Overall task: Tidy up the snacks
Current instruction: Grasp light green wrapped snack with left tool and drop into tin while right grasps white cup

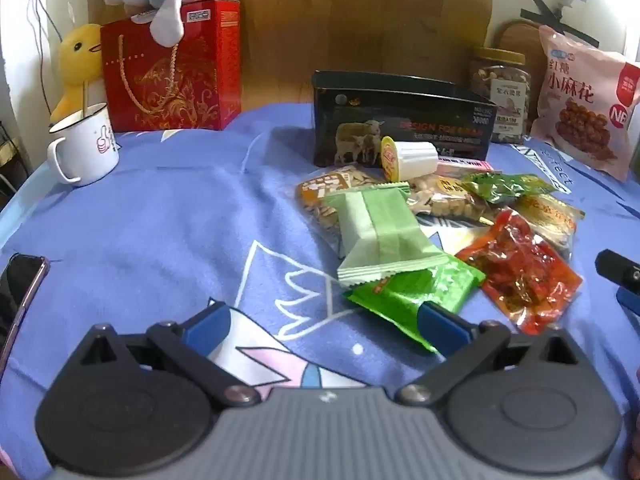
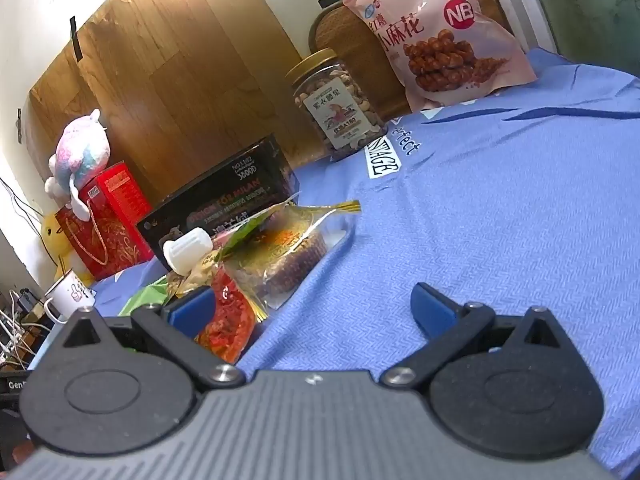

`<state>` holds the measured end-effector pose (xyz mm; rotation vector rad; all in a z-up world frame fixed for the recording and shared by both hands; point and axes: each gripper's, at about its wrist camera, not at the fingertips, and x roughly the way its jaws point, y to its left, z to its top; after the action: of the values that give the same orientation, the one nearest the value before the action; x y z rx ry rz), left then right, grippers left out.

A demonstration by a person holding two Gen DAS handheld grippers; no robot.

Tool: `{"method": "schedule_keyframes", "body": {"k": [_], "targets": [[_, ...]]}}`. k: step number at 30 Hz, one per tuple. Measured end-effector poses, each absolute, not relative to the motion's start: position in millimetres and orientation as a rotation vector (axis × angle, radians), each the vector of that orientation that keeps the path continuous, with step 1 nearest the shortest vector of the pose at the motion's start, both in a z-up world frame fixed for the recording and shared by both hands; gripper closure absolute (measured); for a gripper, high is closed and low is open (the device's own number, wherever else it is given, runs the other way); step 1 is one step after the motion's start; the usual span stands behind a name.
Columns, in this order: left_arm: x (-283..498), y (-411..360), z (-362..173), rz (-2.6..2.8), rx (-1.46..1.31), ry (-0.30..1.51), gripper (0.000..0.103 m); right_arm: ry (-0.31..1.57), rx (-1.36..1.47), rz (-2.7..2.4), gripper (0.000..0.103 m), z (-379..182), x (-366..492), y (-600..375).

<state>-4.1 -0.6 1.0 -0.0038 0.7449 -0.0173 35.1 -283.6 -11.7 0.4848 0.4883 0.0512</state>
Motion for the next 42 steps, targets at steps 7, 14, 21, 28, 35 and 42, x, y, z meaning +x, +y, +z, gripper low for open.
{"method": "schedule_keyframes", "body": {"k": [7, 14, 21, 28, 35, 42], "targets": [[-4, 30, 0, -0.057, -0.048, 0.739, 0.000, 0.493, 0.476, 0.047, 0.000, -10, 40, -280], [-18, 77, 7, -0.135, -0.152, 0.660, 0.001, 0.501, 0.419, 0.039, 0.000, -8, 34, -273], [13, 110, 25, -0.324, -0.356, 0.691, 0.027, 0.427, 0.222, 0.280, 0.019, 22, 32, -228], [56, 64, 9, -0.511, -0.277, 0.784, 0.057, 0.555, 0.063, 0.513, 0.031, 22, 73, -169], [85, 57, -15, -0.585, -0.325, 0.868, 0.070, 0.643, 0.005, 0.550, 0.030, 2, 115, -140], [76, 64, 14, -0.596, -0.346, 0.811, 0.071, 0.568, 0.009, 0.565, 0.054, 10, 106, -135]]}}
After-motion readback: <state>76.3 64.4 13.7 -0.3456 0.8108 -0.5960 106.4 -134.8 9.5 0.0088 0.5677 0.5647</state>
